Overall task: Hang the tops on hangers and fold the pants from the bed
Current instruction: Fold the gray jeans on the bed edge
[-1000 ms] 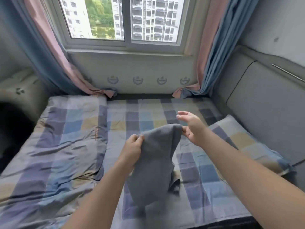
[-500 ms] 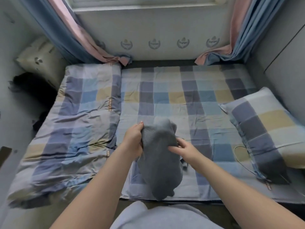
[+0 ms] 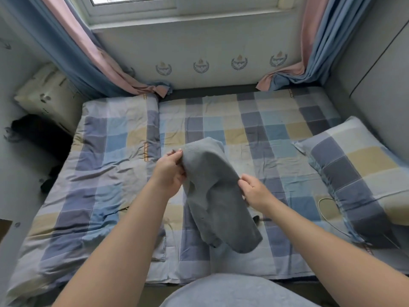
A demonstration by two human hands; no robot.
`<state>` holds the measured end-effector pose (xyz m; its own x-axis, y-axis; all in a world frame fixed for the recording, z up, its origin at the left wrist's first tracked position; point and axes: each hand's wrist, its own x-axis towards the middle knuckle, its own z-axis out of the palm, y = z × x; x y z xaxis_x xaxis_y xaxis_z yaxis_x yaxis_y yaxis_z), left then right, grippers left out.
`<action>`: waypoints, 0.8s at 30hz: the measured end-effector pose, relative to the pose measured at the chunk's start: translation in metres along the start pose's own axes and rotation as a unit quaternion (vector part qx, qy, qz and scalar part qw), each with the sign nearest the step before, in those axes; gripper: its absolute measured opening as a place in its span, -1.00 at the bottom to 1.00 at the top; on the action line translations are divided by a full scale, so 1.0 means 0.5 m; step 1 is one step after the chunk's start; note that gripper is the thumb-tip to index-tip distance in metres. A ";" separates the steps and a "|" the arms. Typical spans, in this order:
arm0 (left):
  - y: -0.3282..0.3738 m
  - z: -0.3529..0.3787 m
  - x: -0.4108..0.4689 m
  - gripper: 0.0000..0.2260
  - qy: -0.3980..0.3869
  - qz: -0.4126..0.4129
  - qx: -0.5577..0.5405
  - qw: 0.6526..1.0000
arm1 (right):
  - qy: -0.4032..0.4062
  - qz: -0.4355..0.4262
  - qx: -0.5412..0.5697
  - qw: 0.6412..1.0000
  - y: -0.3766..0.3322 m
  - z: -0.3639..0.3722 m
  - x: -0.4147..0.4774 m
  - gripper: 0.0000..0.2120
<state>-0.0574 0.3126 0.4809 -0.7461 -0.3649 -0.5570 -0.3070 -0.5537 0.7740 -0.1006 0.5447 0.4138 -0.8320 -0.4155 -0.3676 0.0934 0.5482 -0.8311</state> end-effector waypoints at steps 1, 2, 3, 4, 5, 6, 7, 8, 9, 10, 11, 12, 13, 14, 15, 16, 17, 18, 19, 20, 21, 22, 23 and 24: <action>0.006 -0.013 0.006 -0.72 0.002 0.011 0.050 0.999 | 0.025 0.000 0.024 0.999 -0.021 -0.005 0.002 -0.70; 0.006 -0.026 0.011 -0.65 0.011 0.011 0.110 0.994 | 0.047 -0.001 0.053 0.997 -0.043 -0.010 0.006 -0.68; 0.003 -0.041 0.014 -0.51 0.019 0.006 0.172 0.985 | 0.066 0.003 0.090 0.994 -0.068 -0.014 0.010 -0.68; -0.003 -0.051 0.014 -0.38 0.016 0.007 0.224 0.974 | 0.084 0.016 0.137 0.987 -0.094 -0.016 0.018 -0.68; -0.012 -0.057 0.011 -0.29 -0.001 0.016 0.258 0.966 | 0.098 0.038 0.189 0.976 -0.119 -0.017 0.024 -0.70; -0.023 -0.059 0.004 -0.23 -0.031 0.027 0.278 0.960 | 0.110 0.063 0.241 0.962 -0.142 -0.016 0.030 -0.72; -0.036 -0.059 -0.005 -0.16 -0.068 0.034 0.293 0.953 | 0.117 0.084 0.284 0.948 -0.161 -0.012 0.036 -0.75; -0.049 -0.057 -0.013 -0.06 -0.102 0.038 0.308 0.945 | 0.118 0.096 0.316 0.937 -0.178 -0.007 0.039 -0.77; -0.062 -0.055 -0.022 0.04 -0.129 0.037 0.322 0.937 | 0.109 0.099 0.339 0.929 -0.194 -0.001 0.041 -0.79; -0.076 -0.053 -0.031 0.12 -0.147 0.032 0.328 0.933 | 0.091 0.097 0.359 0.924 -0.210 0.007 0.041 -0.80; -0.087 -0.053 -0.037 0.16 -0.160 0.027 0.335 0.928 | 0.070 0.092 0.377 0.919 -0.225 0.015 0.040 -0.77; -0.097 -0.053 -0.042 0.18 -0.169 0.027 0.346 0.922 | 0.047 0.086 0.394 0.914 -0.241 0.021 0.037 -0.74; -0.106 -0.055 -0.046 0.14 -0.170 0.035 0.357 0.918 | 0.026 0.077 0.410 0.908 -0.254 0.028 0.037 -0.73; -0.113 -0.057 -0.046 0.03 -0.152 0.053 0.360 0.919 | 0.008 0.066 0.430 0.900 -0.266 0.033 0.037 -0.73; -0.117 -0.064 -0.043 -0.15 -0.114 0.078 0.346 0.928 | -0.003 0.056 0.451 0.891 -0.276 0.037 0.037 -0.74; -0.116 -0.074 -0.038 -0.40 -0.068 0.108 0.322 0.938 | -0.008 0.050 0.472 0.880 -0.284 0.041 0.037 -0.75; -0.108 -0.084 -0.036 -0.66 -0.018 0.145 0.309 0.940 | -0.009 0.047 0.489 0.871 -0.289 0.044 0.036 -0.76; -0.097 -0.097 -0.035 -0.86 0.024 0.183 0.314 0.931 | -0.007 0.046 0.499 0.865 -0.291 0.047 0.035 -0.77; -0.082 -0.107 -0.034 -0.95 0.049 0.218 0.318 0.921 | -0.006 0.047 0.501 0.864 -0.290 0.049 0.034 -0.78; -0.068 -0.117 -0.033 -0.90 0.063 0.251 0.323 0.910 | -0.006 0.053 0.495 0.867 -0.286 0.050 0.032 -0.80; -0.053 -0.126 -0.032 -0.87 0.072 0.285 0.330 0.897 | -0.003 0.062 0.478 0.876 -0.280 0.050 0.030 -0.81; -0.035 -0.131 -0.033 -0.87 0.076 0.321 0.334 0.883 | 0.001 0.069 0.453 0.889 -0.273 0.050 0.029 -0.82; -0.017 -0.132 -0.035 -0.90 0.073 0.351 0.338 0.870 | 0.007 0.075 0.423 0.903 -0.265 0.050 0.027 -0.83; 0.001 -0.129 -0.036 -0.92 0.062 0.368 0.341 0.863 | 0.012 0.080 0.393 0.916 -0.259 0.052 0.025 -0.85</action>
<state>-0.0057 0.2705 0.4718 -0.8311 -0.5305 0.1667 -0.0837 0.4157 0.9056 -0.1088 0.4496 0.5058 -0.7845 -0.3544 -0.5089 0.5718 -0.0956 -0.8148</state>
